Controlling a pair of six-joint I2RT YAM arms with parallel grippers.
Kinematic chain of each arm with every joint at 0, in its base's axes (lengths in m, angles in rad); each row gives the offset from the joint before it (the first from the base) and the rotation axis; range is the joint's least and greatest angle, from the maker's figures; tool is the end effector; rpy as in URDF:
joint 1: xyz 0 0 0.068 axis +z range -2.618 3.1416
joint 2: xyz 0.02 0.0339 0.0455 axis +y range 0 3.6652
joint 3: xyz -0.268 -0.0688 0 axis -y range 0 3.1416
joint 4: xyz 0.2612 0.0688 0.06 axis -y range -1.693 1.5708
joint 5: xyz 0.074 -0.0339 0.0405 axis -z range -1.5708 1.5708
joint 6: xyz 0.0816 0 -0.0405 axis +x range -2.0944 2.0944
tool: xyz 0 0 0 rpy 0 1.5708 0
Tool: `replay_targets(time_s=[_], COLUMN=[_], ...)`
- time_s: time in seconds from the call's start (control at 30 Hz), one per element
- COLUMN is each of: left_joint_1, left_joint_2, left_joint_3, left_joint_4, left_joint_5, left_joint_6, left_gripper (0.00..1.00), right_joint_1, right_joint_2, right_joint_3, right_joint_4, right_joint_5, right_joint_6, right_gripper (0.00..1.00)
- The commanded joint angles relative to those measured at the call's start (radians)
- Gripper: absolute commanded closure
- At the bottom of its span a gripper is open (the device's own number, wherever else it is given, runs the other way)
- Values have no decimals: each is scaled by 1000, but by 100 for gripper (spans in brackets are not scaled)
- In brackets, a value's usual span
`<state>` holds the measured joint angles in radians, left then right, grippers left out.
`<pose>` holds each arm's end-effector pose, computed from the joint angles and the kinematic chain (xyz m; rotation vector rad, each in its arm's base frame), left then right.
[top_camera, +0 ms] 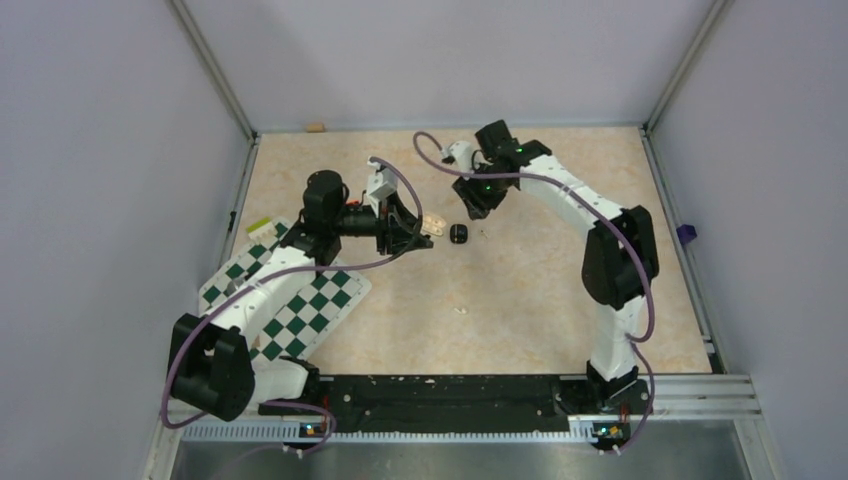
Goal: Insert the wireless bluetooth earbuds into the charging case
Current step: Adjust the earbud at the center of the board.
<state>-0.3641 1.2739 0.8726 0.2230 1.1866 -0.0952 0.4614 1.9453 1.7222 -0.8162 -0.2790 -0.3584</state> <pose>0.2613 -0.1805 0.3044 1.1043 1.4595 -1.3503 0.4048 0.2264 0.2322 -1.1263 2.3430 0.4007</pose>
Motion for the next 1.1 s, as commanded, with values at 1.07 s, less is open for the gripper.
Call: replay_targets(time_s=[1.07], left_joint_1=[42], left_joint_2=[-56], left_joint_3=[2], left_joint_4=[112], left_joint_5=[94], left_joint_6=[-67], left_gripper=[100], right_joint_1=[206], right_joint_2=[391], right_joint_3=[258], right_joint_4=[-235], right_joint_5=[484], right_joint_6=[-257], right_gripper=[54])
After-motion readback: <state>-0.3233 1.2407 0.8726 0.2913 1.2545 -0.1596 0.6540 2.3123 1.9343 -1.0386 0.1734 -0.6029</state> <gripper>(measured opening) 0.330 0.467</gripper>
